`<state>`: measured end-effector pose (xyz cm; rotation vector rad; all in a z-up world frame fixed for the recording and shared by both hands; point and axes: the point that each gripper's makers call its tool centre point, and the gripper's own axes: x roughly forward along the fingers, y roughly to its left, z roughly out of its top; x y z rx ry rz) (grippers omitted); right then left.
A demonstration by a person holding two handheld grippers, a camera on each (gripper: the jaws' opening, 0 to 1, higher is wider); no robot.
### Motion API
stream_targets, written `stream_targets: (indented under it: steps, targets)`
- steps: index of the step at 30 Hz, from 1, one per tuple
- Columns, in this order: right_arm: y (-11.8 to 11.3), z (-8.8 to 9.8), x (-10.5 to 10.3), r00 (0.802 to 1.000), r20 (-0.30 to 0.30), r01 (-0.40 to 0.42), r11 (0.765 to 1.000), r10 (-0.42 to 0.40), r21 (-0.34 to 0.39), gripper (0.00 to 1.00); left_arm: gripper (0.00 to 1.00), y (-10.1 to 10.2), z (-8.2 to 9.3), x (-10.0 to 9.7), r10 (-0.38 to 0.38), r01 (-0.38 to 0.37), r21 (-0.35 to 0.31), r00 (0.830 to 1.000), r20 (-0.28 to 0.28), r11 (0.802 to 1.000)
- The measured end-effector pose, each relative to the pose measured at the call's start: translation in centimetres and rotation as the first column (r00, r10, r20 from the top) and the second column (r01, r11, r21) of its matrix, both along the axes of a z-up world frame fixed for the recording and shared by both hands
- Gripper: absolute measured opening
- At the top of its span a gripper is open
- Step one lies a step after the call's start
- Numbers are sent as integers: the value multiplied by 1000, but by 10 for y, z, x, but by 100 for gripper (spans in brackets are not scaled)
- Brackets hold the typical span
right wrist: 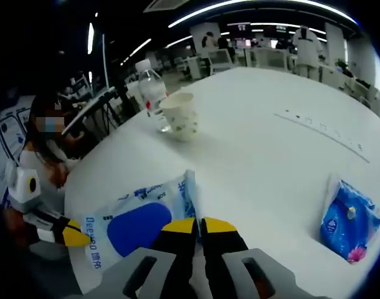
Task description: Arrange the tabletop items into an orderly group along one side of the table until the central work area is clear of visible clutter.
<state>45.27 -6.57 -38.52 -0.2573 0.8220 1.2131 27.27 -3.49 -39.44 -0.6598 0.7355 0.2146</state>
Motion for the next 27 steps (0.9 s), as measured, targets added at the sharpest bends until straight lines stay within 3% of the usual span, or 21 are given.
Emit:
stream_targets:
  steps: [13,17,27]
  targets:
    - [0,9,-20,1000,2,-27,999,27,43,0,0,5,4,-8,4,-5,32,1000,11,999]
    - [0,13,-25,999,11,-35,998,35,53,0,0,19,7,-10,-3,2,93,1000,16,996]
    - [-7,23,-39,1000,19,-10,997,8,75,0,0,36,16,-16,1,-5,147,1000,30,989]
